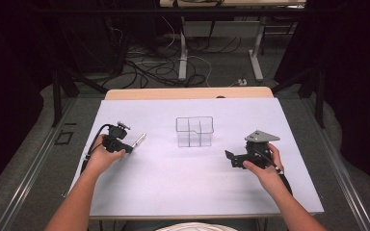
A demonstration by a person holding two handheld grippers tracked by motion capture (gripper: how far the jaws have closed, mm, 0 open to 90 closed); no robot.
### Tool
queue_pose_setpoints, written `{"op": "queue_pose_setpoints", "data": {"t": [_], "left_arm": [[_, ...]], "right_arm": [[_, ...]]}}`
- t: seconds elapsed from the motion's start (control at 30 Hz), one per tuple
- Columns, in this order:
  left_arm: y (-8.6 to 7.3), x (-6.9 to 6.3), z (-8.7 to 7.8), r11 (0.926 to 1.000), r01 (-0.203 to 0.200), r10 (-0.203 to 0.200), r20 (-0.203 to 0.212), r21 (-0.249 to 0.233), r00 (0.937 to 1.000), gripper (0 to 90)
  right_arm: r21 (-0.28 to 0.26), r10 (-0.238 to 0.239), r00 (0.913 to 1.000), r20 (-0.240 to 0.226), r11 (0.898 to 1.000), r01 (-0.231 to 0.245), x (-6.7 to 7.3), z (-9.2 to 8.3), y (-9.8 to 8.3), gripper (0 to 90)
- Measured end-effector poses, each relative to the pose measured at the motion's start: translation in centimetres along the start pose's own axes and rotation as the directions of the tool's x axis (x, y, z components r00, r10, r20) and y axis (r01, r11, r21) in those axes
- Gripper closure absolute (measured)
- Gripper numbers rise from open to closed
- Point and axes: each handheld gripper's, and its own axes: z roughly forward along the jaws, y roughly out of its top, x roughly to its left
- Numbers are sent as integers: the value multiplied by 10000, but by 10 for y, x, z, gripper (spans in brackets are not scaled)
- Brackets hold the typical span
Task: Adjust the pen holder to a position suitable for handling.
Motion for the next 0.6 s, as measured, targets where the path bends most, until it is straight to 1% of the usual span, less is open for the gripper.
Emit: {"op": "queue_pose_setpoints", "data": {"t": [0.07,0.1,0.13,0.23,0.27,0.33,0.37,0.4,0.47,0.5,0.6], "left_arm": [[0,-2,-3,10000,-27,27,-44,-50,10000,794],[0,-3,-4,9999,128,-129,-16,-102,9999,794],[0,-4,-6,9998,142,-142,-15,-127,9999,794],[-1,-6,-10,9989,358,-355,86,-292,9993,794],[-1,-7,-12,9985,357,-353,103,-404,9993,794],[-1,-8,-16,9980,406,-402,103,-478,9991,794],[-2,-9,-17,9972,421,-415,120,-614,9991,794],[-2,-10,-19,9967,445,-435,153,-672,9989,794],[-3,-11,-23,9951,489,-469,248,-858,9986,794],[-3,-12,-24,9944,482,-460,249,-937,9986,794],[-3,-14,-30,9923,453,-409,401,-1154,9984,794]], "right_arm": [[-8,-33,10000,13,10000,33,0,0,0,3],[-8,-46,10000,8,10000,46,0,0,0,3],[-17,-109,9999,0,9999,109,0,0,0,3],[-21,-113,9999,-12,9999,112,0,0,0,4],[-17,-115,9999,-16,9999,115,0,0,0,4],[-15,-138,9999,-21,9999,138,0,0,0,5],[-10,-114,9999,-40,9999,114,0,0,0,5],[5,-143,9999,16,9999,143,0,0,0,5],[-3,-194,9998,-16,9998,194,0,0,0,6],[17,-209,9998,43,9998,209,0,0,0,7],[-5,-282,9996,7,9996,282,1,0,0,11]]}}
